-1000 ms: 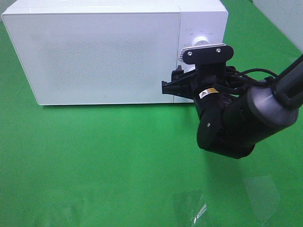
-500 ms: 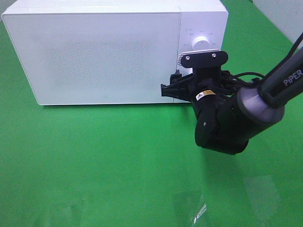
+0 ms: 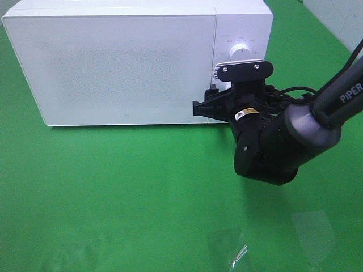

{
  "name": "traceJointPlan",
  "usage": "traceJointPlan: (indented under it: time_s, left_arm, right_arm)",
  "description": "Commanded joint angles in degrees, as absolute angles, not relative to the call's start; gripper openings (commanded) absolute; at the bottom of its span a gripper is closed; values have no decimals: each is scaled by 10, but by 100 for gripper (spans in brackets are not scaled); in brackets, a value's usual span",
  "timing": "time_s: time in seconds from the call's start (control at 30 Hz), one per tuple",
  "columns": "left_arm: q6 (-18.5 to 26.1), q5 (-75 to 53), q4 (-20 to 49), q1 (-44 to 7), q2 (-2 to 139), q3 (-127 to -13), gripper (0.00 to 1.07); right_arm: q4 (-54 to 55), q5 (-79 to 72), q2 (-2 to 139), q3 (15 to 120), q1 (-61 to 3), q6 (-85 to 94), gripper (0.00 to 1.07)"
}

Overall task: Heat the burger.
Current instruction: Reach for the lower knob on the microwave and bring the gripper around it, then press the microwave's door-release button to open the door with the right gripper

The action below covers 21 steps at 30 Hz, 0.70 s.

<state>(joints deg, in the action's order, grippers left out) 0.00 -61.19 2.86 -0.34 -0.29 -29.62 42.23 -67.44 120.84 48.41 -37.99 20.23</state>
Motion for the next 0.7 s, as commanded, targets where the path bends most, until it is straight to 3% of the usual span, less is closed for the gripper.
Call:
traceJointPlan:
  time_s: [0.03, 0.17, 0.23, 0.27, 0.3, 0.33, 0.37, 0.4, 0.43, 0.47, 0.5, 0.53, 0.57, 0.7]
  left_arm:
    - [0, -614, 29, -2, -11, -296, 100]
    - [0, -614, 29, -2, -11, -296, 100]
    - [0, -614, 29, -2, -11, -296, 100]
    - [0, -614, 29, -2, -11, -296, 100]
    - [0, -614, 29, -2, -11, -296, 100]
    - [0, -614, 29, -2, -11, -296, 100]
    - [0, -614, 29, -2, -11, -296, 100]
    - [0, -614, 29, -2, -11, -296, 100]
    - [0, -614, 29, -2, -11, -296, 100]
    - [0, -614, 29, -2, -11, -296, 100]
    - [0, -614, 29, -2, -11, -296, 100]
    - [0, -614, 29, -2, -11, -296, 100]
    - [0, -614, 29, -2, -11, -296, 100]
    - [0, -614, 29, -2, -11, -296, 100]
  right_arm:
    - [421, -690, 1197, 491, -375, 209, 73]
    - [421, -683, 1198, 491, -375, 209, 69]
    - [421, -682, 1200, 490, -375, 207, 54]
    - [421, -682, 1200, 490, -375, 207, 54]
    - [421, -682, 1200, 490, -375, 206, 43]
    - [421, -682, 1200, 490, -375, 206, 43]
    - [421, -678, 1200, 490, -374, 206, 30]
    - [421, -678, 1200, 490, -374, 206, 30]
    - [420, -672, 1200, 490, -374, 206, 18]
    - [420, -672, 1200, 490, -374, 206, 18]
    - [419, -666, 1200, 490, -374, 206, 7]
    - [419, -666, 1200, 490, -374, 206, 7]
    - [419, -665, 1200, 490, -374, 199, 0]
    - [419, -666, 1200, 490, -374, 174, 0]
